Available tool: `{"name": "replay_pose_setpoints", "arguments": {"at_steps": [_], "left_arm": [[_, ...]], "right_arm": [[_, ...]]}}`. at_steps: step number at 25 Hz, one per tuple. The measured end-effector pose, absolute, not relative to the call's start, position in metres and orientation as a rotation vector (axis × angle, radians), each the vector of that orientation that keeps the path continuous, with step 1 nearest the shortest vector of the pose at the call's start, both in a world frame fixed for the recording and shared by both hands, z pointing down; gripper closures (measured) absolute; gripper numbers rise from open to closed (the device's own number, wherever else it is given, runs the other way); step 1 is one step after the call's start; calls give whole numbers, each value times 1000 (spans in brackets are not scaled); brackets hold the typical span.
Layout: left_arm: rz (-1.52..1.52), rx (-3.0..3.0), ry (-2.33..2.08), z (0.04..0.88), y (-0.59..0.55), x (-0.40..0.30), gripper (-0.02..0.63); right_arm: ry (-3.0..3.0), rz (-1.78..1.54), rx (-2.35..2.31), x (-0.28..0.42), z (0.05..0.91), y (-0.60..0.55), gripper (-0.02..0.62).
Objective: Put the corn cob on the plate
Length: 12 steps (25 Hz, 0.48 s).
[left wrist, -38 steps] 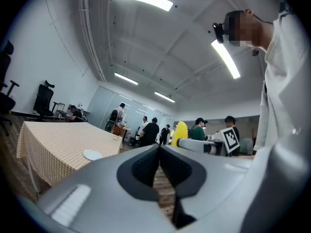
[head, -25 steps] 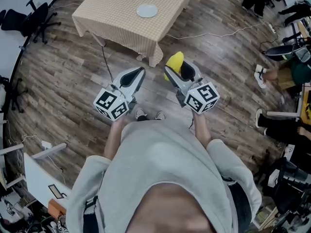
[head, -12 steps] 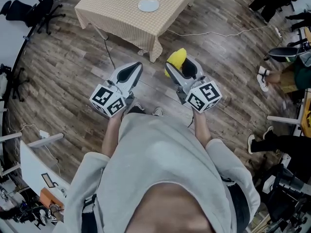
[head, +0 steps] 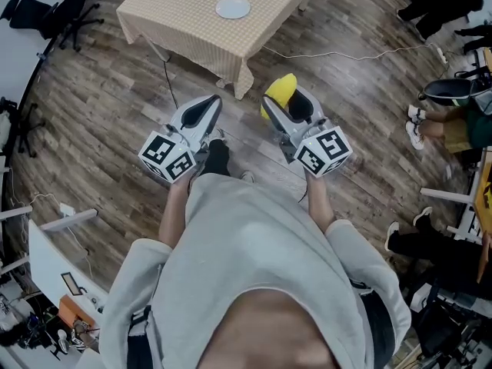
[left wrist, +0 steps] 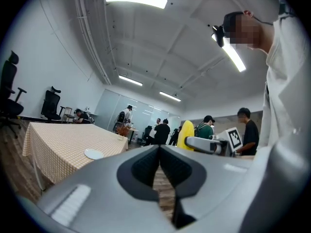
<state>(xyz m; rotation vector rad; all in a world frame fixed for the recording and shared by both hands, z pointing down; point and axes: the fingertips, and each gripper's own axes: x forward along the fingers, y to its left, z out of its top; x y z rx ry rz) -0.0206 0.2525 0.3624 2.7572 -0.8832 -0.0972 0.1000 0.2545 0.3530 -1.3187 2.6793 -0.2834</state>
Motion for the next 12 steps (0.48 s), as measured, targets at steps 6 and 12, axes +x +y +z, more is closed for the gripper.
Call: {"name": "replay_pose_setpoints", "arguments": {"at_steps": [6,12], "left_arm": [[-107,2759,-879,368,224,-18,597],[-116,2752,-856,379,172,-19,597]], "right_arm": [[2693,-283,-1331,104,361,228,354],[2701,-290,-1349,99,370,179,354]]}}
